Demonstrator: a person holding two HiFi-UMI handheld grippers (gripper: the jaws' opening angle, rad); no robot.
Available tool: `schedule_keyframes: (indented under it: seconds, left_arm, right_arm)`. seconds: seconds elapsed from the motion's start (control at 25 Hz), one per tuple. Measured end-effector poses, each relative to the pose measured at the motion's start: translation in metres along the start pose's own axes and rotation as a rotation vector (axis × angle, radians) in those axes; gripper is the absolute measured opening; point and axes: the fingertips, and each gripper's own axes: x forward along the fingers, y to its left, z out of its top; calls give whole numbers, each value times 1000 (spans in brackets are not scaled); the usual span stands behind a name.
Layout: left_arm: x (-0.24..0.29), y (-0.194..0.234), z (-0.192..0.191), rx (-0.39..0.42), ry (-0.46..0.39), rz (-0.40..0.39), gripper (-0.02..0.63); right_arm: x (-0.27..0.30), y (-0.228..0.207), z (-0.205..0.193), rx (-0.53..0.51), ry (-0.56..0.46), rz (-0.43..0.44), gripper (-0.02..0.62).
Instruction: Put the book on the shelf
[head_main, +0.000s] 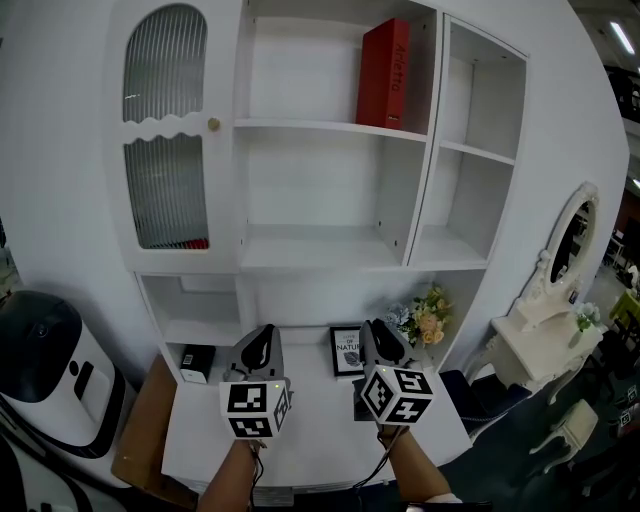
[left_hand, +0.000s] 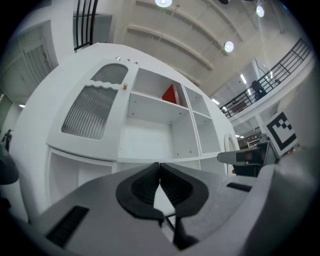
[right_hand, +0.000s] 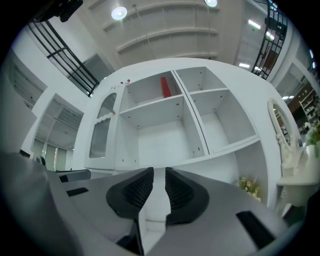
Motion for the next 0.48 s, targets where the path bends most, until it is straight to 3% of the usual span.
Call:
schedule_keyframes:
  seconds: [0.48]
  left_arm:
    - [-34, -7, -55, -19, 81, 24, 8]
  right_arm:
    - [-37, -18, -37, -87, 27, -35, 34]
